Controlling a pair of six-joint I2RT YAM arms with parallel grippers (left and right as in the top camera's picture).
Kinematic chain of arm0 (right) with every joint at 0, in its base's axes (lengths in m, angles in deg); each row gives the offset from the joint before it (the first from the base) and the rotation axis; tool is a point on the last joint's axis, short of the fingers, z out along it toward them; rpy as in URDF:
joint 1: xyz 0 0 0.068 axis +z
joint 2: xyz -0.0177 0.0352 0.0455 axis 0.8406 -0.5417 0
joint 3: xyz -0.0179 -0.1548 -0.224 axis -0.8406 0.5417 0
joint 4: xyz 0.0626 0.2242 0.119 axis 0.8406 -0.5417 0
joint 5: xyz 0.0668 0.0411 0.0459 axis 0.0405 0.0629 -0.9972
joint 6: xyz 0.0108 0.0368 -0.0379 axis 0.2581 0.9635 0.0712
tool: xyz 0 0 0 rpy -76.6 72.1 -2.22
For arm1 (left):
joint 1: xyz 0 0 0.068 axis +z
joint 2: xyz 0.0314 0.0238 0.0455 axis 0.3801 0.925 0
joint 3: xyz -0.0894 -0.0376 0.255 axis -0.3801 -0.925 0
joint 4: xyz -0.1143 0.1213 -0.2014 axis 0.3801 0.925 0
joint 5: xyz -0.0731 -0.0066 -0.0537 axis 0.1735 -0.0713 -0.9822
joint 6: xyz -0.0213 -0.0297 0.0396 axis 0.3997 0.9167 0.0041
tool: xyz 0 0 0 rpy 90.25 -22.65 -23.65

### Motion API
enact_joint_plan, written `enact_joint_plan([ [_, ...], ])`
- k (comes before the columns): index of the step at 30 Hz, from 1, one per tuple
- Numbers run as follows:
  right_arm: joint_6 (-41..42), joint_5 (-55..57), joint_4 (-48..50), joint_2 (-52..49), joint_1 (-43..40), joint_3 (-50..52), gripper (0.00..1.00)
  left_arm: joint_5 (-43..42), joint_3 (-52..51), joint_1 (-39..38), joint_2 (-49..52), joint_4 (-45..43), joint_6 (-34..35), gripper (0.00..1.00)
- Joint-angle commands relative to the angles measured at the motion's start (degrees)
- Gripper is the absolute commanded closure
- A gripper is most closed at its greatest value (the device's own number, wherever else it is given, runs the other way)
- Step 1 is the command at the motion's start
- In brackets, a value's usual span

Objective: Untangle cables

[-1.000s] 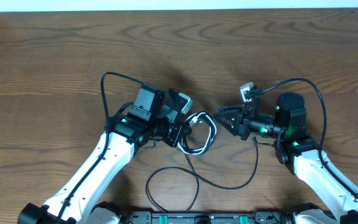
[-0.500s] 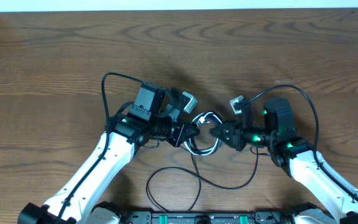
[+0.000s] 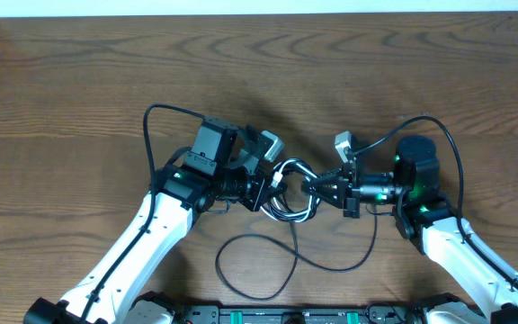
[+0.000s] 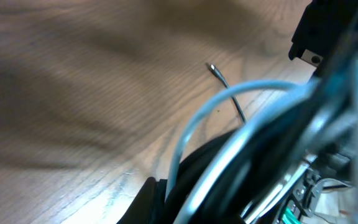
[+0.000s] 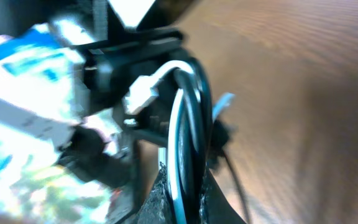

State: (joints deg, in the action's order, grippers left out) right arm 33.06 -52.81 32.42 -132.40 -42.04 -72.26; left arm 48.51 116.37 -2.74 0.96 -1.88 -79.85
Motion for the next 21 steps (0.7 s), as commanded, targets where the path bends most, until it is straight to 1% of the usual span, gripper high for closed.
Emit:
enact_joint_plan([
  [1,0.20,-18.36,1.75,0.63,-0.22,-0.66,0.99,2.25,0.11,-0.11,0.04,0.26,0.17,0.92],
  [3,0.24,-18.84,1.66,0.63,-0.07,-0.66,0.99,2.34,0.11,-0.11,0.04,-0.22,1.70,0.92],
  [6,0.20,-18.75,2.89,0.63,-0.07,-0.66,0.99,2.32,0.11,-0.33,0.04,-2.71,7.41,0.92],
  [9,1.99,-18.75,6.91,0.63,-0.07,-0.66,0.99,2.58,0.11,-1.33,0.04,-3.98,8.44,0.92],
  [11,4.85,-18.75,10.36,0.63,-0.07,-0.66,0.99,4.66,0.11,-2.03,0.24,-3.93,8.46,0.92],
  [18,19.34,-18.75,28.09,0.63,-0.07,-0.66,0.99,13.88,0.11,-4.44,3.32,-3.74,8.50,0.92],
  [21,23.80,-18.75,33.22,0.63,-0.07,-0.66,0.99,17.51,0.11,-4.42,5.27,-3.98,11.41,0.92],
])
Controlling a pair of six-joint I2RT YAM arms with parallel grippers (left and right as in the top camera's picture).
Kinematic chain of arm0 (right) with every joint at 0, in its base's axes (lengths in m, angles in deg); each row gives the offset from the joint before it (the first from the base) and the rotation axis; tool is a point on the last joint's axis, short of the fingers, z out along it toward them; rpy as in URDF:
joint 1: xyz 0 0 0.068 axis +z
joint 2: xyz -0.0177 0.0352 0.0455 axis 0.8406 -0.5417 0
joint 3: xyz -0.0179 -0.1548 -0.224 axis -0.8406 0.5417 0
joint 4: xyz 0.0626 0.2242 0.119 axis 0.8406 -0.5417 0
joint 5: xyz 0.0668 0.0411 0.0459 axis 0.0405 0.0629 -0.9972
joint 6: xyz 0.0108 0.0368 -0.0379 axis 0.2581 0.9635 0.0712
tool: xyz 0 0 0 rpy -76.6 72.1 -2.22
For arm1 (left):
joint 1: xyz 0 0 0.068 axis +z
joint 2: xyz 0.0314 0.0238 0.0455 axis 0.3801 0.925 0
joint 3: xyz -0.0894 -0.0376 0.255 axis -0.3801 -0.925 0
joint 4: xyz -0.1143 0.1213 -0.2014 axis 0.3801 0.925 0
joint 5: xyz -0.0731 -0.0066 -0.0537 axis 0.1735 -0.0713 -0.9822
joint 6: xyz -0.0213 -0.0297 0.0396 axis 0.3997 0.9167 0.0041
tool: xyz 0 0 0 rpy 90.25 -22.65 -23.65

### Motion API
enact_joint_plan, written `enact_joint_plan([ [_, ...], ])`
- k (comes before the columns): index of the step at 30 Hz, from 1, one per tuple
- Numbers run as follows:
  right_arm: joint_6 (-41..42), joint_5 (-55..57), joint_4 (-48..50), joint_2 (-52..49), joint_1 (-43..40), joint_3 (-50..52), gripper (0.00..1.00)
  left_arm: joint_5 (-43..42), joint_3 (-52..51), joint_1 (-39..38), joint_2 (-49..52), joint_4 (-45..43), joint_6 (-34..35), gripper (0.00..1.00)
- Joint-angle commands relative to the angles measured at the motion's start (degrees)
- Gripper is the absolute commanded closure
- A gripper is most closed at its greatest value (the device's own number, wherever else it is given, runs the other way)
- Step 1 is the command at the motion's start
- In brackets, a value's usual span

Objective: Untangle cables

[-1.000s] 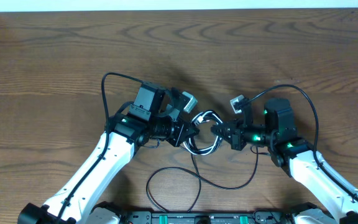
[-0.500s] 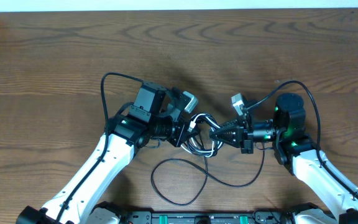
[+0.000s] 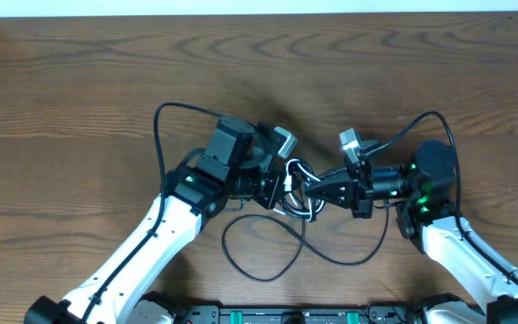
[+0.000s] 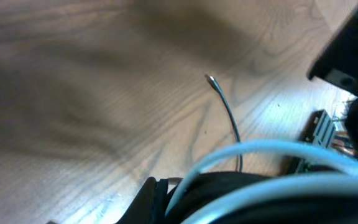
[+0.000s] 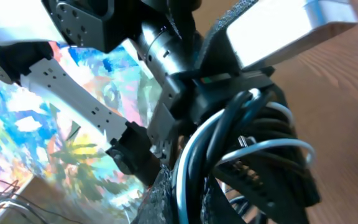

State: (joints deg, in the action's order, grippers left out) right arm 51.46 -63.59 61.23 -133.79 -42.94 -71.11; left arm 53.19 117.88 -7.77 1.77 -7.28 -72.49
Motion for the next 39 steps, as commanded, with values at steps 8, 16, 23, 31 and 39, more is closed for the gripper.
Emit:
enact_joint_plan([
  [8,6.78,-8.02,4.61,2.03,0.63,-1.81,0.99,15.80,-1.40,0.85,5.51,1.53,6.03,0.92],
  [16,4.55,-7.98,1.77,1.86,-1.84,-1.77,0.98,15.47,-1.40,6.23,-0.37,5.70,6.05,0.92],
  [23,-7.41,0.83,-11.26,-0.59,-2.23,-1.75,0.98,6.01,-1.40,7.65,-9.73,6.64,5.99,0.92],
  [31,-15.30,30.47,-32.30,-3.63,-2.23,-1.75,0.99,4.48,-1.40,7.65,-19.52,8.26,5.99,0.92],
  [39,-15.69,35.26,-34.23,-3.63,-2.23,-1.75,0.98,6.43,-1.40,7.65,-22.08,10.21,6.01,0.92],
])
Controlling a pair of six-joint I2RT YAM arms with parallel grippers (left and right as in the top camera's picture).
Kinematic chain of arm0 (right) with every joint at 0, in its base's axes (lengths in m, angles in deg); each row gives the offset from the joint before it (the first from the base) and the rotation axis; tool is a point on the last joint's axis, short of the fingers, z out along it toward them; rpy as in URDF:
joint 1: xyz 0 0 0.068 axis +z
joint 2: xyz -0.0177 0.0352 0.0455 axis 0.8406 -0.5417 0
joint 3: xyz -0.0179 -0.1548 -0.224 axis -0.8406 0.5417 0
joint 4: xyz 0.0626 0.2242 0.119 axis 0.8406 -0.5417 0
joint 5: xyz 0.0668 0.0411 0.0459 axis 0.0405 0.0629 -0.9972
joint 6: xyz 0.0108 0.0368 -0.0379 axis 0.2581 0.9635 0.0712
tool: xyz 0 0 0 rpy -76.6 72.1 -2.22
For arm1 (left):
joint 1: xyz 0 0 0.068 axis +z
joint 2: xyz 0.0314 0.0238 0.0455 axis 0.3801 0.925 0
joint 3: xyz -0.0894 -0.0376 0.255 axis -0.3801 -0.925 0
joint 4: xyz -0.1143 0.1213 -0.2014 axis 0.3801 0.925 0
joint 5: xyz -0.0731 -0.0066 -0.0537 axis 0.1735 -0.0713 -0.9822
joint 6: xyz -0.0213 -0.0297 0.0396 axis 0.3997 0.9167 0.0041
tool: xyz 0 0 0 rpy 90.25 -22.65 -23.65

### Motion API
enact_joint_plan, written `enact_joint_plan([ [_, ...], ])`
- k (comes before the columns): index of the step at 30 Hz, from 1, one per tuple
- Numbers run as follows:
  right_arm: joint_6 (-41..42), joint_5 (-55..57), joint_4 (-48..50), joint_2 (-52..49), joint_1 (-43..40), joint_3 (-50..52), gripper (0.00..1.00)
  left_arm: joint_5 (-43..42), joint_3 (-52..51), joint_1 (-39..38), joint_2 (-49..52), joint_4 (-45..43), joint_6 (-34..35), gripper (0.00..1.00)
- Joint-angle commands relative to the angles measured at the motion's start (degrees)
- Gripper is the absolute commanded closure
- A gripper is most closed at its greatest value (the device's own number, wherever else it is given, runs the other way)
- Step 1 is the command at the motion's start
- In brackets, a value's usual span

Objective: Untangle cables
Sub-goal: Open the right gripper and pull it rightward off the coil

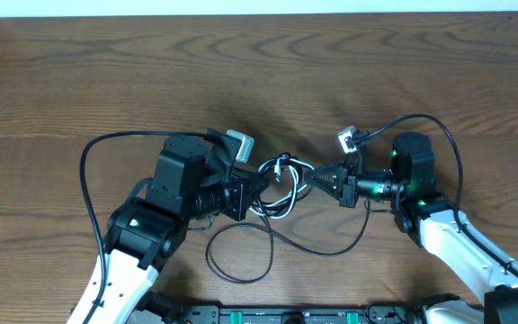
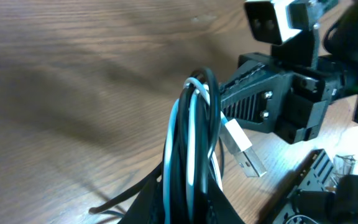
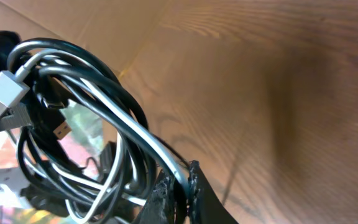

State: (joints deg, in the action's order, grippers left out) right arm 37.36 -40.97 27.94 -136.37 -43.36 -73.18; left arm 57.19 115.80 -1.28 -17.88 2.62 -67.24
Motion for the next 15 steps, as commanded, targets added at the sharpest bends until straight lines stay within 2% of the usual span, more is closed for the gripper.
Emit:
enact_joint_plan([
  [1,-1.57,13.25,-1.03,-1.05,-1.81,0.33,0.98,2.43,0.68,1.16,-2.36,0.42,0.76,0.92],
  [5,-0.85,17.84,-2.73,-1.05,-1.81,0.33,0.98,2.19,0.68,1.16,-2.36,0.39,0.79,0.92],
  [10,5.86,28.20,-7.63,-1.05,-1.81,0.33,0.99,2.23,0.68,1.16,-2.34,0.13,0.76,0.92],
  [15,5.64,24.52,-6.56,-1.01,-1.84,0.33,0.99,2.25,0.68,1.16,-2.32,-0.46,0.72,0.92],
])
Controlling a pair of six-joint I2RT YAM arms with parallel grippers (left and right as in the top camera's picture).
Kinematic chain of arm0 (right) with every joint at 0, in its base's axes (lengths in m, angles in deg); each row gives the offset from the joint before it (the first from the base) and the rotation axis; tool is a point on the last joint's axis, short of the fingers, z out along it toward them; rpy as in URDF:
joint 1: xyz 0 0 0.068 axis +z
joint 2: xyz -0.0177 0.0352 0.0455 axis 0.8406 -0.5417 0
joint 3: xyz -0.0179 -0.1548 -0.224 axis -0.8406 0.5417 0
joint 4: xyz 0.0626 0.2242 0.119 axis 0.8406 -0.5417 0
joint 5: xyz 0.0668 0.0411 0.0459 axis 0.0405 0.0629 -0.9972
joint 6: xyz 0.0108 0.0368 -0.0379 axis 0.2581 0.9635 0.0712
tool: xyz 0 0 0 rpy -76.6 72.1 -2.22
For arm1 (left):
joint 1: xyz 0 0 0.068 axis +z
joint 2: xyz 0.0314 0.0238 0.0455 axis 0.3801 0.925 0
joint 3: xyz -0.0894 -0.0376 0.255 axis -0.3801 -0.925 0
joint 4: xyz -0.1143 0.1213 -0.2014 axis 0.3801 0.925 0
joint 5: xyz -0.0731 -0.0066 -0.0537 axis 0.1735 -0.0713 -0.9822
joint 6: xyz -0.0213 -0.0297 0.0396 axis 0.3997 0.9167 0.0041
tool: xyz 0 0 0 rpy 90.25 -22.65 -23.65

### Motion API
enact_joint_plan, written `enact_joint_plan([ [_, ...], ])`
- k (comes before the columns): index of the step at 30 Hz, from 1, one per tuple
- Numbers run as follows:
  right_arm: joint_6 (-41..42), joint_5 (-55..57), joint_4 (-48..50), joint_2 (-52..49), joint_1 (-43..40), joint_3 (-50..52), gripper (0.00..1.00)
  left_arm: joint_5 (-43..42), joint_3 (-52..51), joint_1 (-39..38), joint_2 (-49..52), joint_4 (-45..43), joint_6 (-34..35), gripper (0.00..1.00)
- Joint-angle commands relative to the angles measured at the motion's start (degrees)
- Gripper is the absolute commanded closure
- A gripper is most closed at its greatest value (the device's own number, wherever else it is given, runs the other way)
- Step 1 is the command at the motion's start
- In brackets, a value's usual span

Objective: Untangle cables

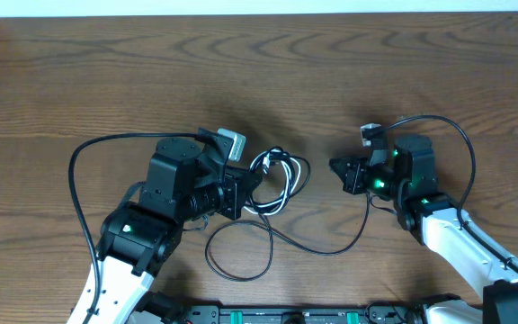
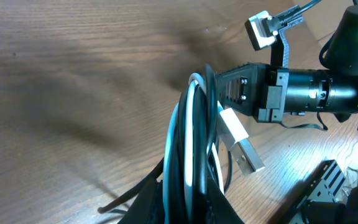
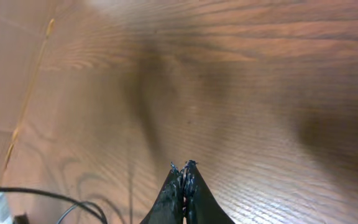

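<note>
A tangled coil of black and white cables point(image 1: 275, 177) hangs from my left gripper point(image 1: 241, 193), which is shut on it. In the left wrist view the coil point(image 2: 191, 130) stands on edge between my fingers, and a silver USB plug point(image 2: 241, 147) sticks out to its right. The left gripper point(image 2: 188, 190) clamps the coil's lower part. My right gripper point(image 1: 338, 168) is to the right of the coil, apart from it, shut with nothing in it. The right wrist view shows the right gripper point(image 3: 184, 165) with its tips pressed together over bare wood.
A loose black cable loop point(image 1: 239, 254) trails from the coil onto the wooden table point(image 1: 79, 81) in front of me. A strand point(image 1: 335, 251) curves on toward the right arm. A thin black cable point(image 3: 42, 195) shows at the lower left of the right wrist view.
My right gripper was shut on the coil's right side. It has let go and now sits shut and empty a little farther right. The left gripper still holds the coil.
At first both grippers were shut on the coil, close together at mid-table. Later the left arm had moved back to the left, and the coil was held between the two grippers. Now only the left gripper holds it and the right one is free.
</note>
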State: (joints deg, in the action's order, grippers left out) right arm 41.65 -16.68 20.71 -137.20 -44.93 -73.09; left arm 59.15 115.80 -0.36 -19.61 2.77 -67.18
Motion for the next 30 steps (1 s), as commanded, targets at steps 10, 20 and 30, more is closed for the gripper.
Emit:
enact_joint_plan([
  [10,-0.94,-24.33,10.43,-0.17,-0.26,0.24,0.74,3.45,0.68,0.28,1.73,-1.53,4.39,0.92],
  [20,0.39,-41.59,22.18,-0.17,-0.17,0.24,0.69,8.09,0.68,0.28,5.27,-7.32,19.28,0.92],
  [30,7.43,-35.17,16.26,-0.17,-0.17,0.24,0.64,11.91,0.68,0.31,5.18,-7.78,22.71,0.92],
])
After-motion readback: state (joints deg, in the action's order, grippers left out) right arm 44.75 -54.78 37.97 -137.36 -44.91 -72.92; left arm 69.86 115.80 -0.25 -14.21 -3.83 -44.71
